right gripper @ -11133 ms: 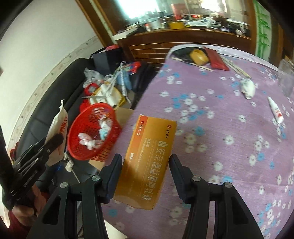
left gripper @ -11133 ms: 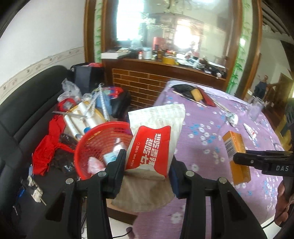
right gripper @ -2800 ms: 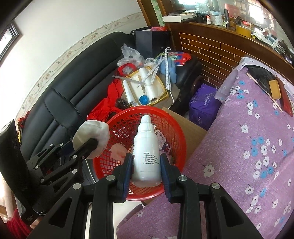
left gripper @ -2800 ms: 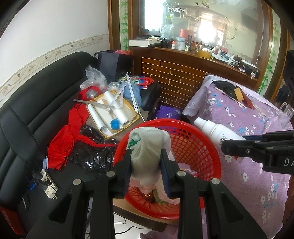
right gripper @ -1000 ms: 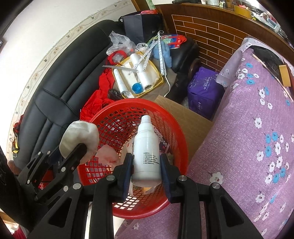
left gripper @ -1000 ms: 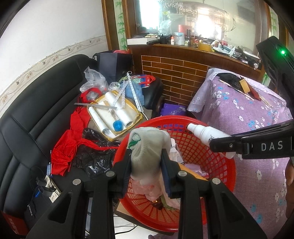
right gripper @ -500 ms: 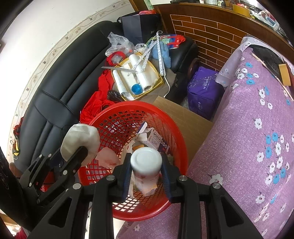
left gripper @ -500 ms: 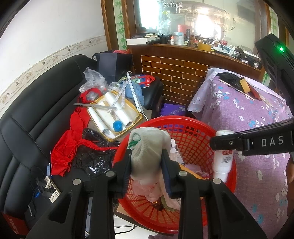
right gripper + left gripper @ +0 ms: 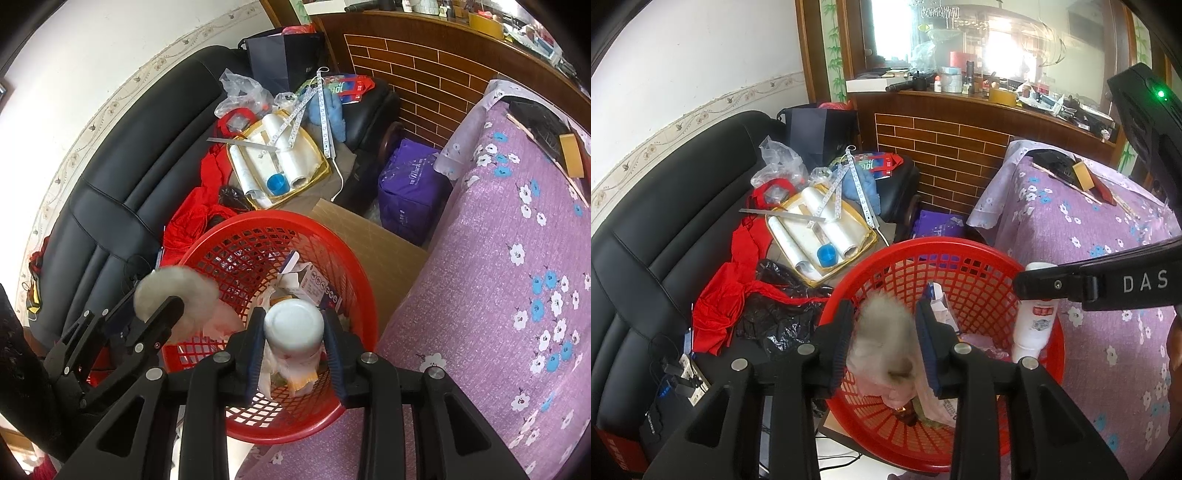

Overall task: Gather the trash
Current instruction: 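Release the tissue ball into the red basket while the right tool drops the bottle, then pull both open tools back from the red basket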

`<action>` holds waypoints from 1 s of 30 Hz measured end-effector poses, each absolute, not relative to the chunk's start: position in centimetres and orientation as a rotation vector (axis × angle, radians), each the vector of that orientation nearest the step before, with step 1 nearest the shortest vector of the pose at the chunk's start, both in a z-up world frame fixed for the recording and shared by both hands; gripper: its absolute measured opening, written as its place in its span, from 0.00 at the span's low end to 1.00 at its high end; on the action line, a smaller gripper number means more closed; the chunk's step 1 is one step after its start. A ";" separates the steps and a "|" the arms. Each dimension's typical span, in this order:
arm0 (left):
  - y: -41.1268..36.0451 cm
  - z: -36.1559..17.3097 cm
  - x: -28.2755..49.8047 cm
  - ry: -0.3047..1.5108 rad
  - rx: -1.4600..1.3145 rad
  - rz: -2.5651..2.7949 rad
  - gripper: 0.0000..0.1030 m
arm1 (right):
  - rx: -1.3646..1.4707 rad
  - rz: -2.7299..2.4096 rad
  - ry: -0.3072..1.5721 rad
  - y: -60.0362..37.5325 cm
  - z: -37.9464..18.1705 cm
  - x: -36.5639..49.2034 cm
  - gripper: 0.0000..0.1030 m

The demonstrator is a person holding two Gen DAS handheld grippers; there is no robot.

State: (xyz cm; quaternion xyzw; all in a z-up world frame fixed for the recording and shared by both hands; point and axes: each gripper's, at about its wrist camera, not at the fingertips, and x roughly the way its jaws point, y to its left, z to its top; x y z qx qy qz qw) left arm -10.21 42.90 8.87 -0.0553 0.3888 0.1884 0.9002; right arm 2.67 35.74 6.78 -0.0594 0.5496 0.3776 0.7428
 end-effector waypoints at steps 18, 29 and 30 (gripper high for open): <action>43.4 10.0 -10.2 0.760 -0.148 0.406 0.63 | -0.104 0.829 1.156 34.6 8.9 2.4 0.40; 42.9 12.1 -14.0 0.690 -0.189 0.496 0.83 | -0.227 0.762 0.987 33.0 11.9 -1.1 0.76; 42.8 12.2 -14.2 0.686 -0.189 0.510 0.88 | -0.239 0.756 0.970 32.8 12.2 -1.5 0.78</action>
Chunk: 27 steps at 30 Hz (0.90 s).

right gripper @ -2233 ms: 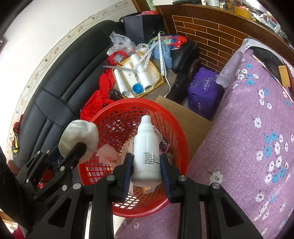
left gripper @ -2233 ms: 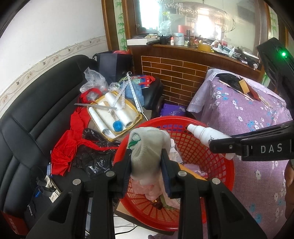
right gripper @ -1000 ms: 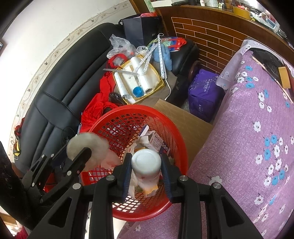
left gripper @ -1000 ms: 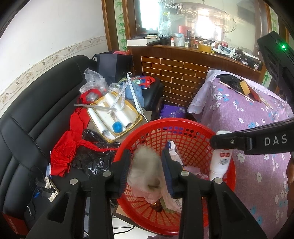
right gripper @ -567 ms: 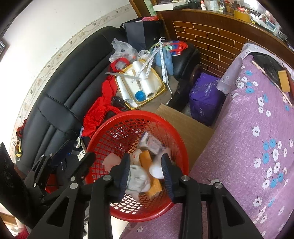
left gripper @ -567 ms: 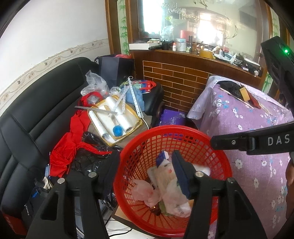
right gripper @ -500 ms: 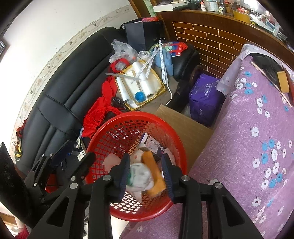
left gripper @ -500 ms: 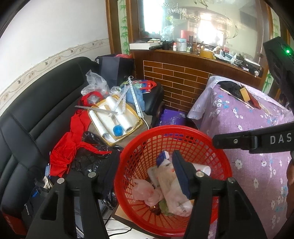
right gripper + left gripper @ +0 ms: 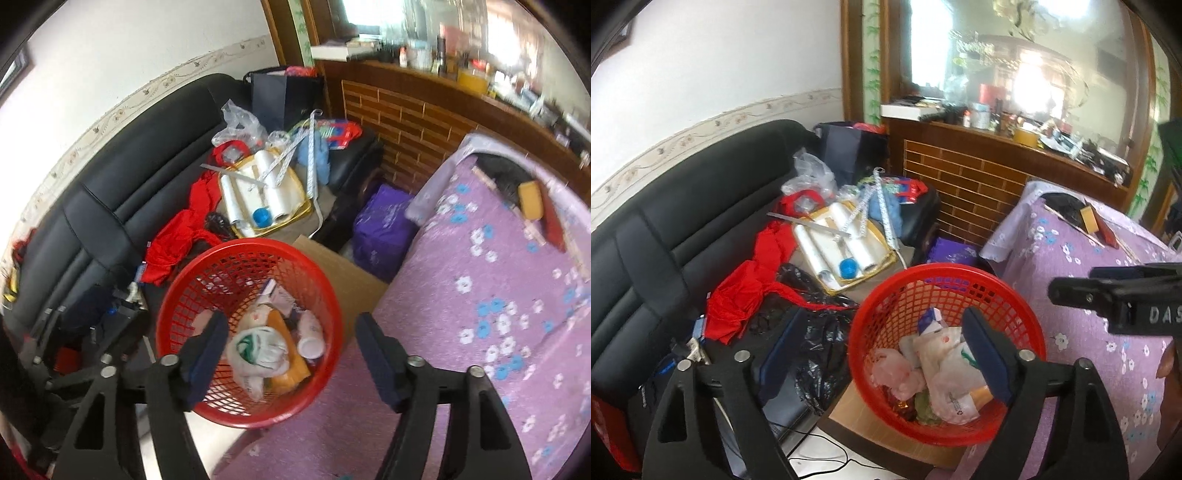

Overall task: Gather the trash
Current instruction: 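Pull both open tools back from the red basket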

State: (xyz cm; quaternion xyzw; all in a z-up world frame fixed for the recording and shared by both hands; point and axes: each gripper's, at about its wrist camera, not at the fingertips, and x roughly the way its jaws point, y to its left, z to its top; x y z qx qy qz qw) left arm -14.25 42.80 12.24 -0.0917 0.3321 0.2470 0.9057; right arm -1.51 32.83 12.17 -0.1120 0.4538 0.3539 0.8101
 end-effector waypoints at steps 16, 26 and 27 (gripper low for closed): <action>39.0 14.7 -18.3 0.643 -0.158 0.718 0.97 | -0.425 0.630 0.801 27.3 13.9 -6.4 0.97; 34.6 15.9 -21.3 0.655 -0.133 0.738 0.97 | -0.451 0.661 0.742 22.6 15.5 -10.4 0.98; 34.1 16.1 -21.6 0.657 -0.132 0.737 0.97 | -0.451 0.667 0.737 22.1 15.5 -10.8 0.98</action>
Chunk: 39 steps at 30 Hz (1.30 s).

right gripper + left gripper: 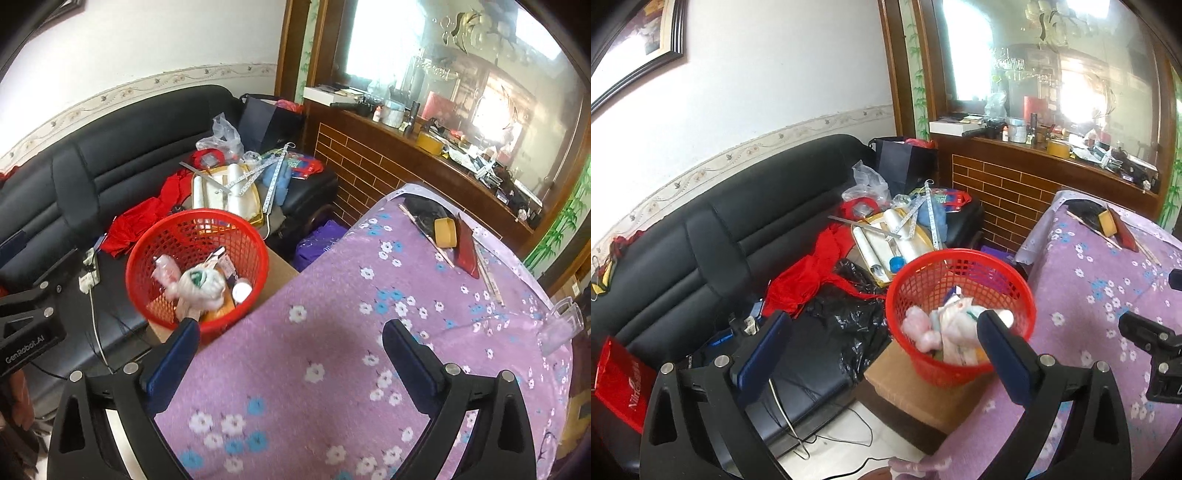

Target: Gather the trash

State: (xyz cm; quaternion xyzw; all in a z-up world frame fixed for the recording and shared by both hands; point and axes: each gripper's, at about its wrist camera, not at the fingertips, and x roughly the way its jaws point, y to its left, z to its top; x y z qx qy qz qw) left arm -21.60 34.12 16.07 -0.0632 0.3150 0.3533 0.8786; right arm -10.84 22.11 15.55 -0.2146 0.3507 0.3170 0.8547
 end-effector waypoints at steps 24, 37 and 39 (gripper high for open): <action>27.0 16.0 -26.5 0.685 -0.079 0.965 0.97 | -0.522 0.819 0.675 16.8 14.7 -16.4 0.98; 26.0 15.3 -27.1 0.695 -0.113 0.950 0.97 | -0.540 0.830 0.677 15.9 14.0 -16.7 0.98; 26.0 15.3 -27.1 0.694 -0.113 0.947 0.97 | -0.538 0.826 0.679 15.8 14.0 -16.7 0.98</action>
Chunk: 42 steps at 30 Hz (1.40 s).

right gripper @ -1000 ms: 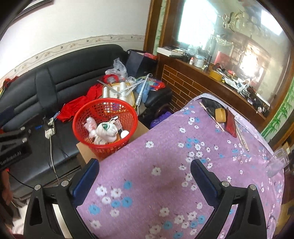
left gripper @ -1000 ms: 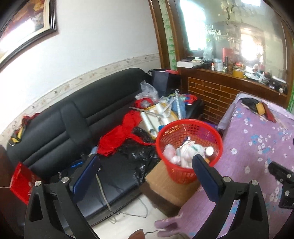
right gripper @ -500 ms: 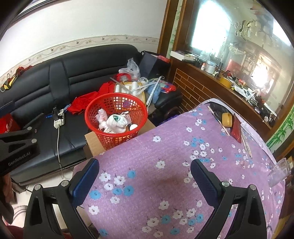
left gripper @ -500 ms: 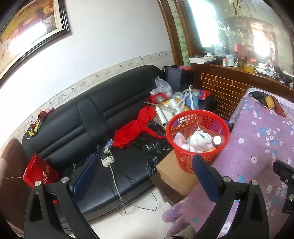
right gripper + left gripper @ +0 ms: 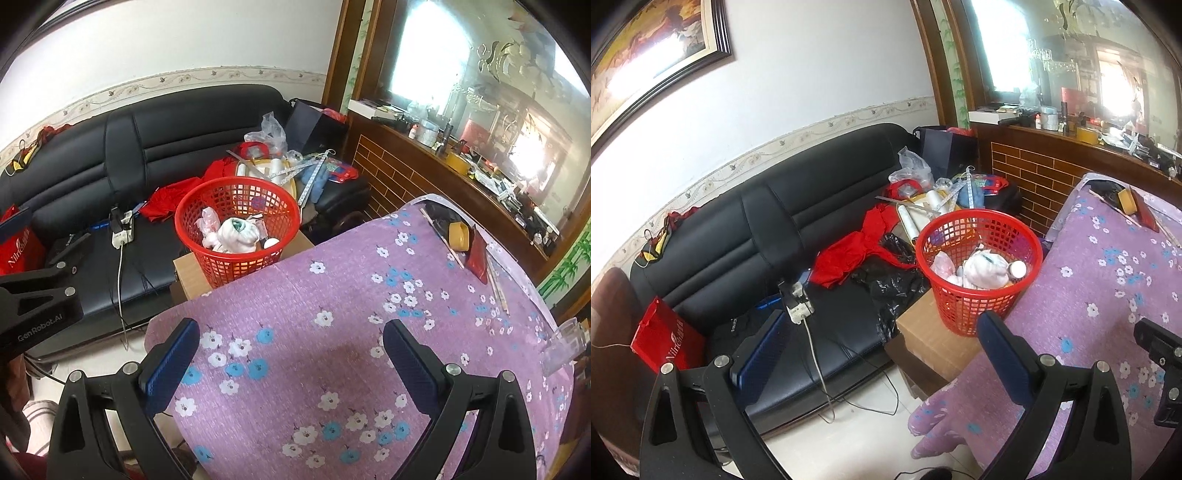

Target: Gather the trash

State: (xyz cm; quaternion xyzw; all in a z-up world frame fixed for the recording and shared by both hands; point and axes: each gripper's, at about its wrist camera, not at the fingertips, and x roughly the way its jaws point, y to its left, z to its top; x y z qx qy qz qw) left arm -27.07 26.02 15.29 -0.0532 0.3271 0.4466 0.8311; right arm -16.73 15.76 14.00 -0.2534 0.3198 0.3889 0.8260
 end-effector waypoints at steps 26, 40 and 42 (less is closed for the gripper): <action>26.3 14.9 -27.1 0.690 -0.116 0.937 0.97 | -0.545 0.816 0.689 15.7 13.9 -17.1 0.98; 26.6 14.8 -27.1 0.695 -0.118 0.937 0.97 | -0.546 0.820 0.700 16.0 13.3 -16.7 0.98; 26.6 14.8 -27.1 0.696 -0.120 0.935 0.97 | -0.546 0.821 0.703 16.0 13.3 -16.6 0.98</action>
